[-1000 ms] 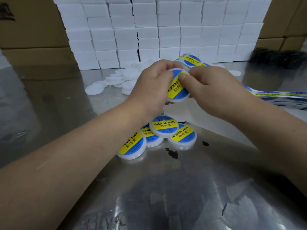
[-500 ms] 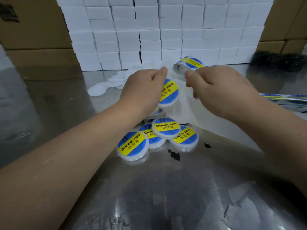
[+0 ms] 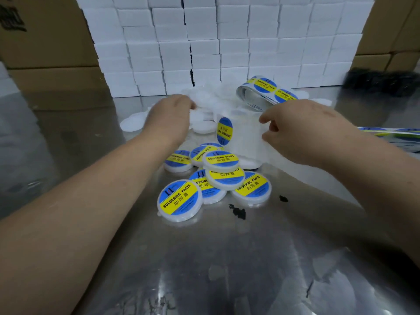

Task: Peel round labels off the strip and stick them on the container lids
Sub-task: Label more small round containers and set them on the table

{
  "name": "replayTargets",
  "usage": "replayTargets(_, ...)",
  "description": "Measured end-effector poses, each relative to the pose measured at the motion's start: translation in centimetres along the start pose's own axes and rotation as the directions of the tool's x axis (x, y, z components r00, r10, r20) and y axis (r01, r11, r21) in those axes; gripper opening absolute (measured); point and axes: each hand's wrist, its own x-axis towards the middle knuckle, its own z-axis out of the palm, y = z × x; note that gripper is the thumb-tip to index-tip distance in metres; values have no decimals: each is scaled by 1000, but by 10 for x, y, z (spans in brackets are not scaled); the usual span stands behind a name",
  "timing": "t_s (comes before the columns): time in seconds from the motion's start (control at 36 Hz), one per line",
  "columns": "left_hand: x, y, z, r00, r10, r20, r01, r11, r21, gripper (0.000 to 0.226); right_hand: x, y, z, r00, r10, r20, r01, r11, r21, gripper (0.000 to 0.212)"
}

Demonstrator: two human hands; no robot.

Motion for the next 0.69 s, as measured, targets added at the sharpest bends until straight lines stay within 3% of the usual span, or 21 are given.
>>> replayTargets(0.08,14,-31,-5,971,-209,-118,234,937,260,35,1,1,-4,999,31,-13,-31,999,-29,24)
replayTargets(0.17,21,-56,-4,920,-389,41,312,793,523,39,2,3,-5,999,26,-46,-27,999,-31,23)
replayTargets(0.22,21,-62,3,914,-382,134,252,797,549,36,2,3,-6,997,33,-73,-34,999,-9,22)
replayTargets(0.33,21,-63,6,957,-256,139,155,851,502,38,0,2,-5,994,54,-95,-53,998,20,25)
replayTargets(0.39,20,-60,8,966,-156,205,80,939,335,45,0,0,-5,993,68,-96,-67,998,19,23)
replayTargets(0.44,17,-55,13,941,-80,328,3,974,228,46,-1,-2,-6,991,79,-104,-78,997,15,18)
replayTargets(0.5,15,-51,17,914,-75,398,-28,969,246,42,-1,-3,-6,990,90,-113,-87,996,34,14)
replayTargets(0.61,16,-53,14,970,-93,223,56,985,165,37,-2,-6,-6,989,85,-117,-77,994,72,13)
replayTargets(0.69,16,-52,12,966,-123,227,72,973,222,35,-4,-8,-5,991,81,-107,-68,990,124,14)
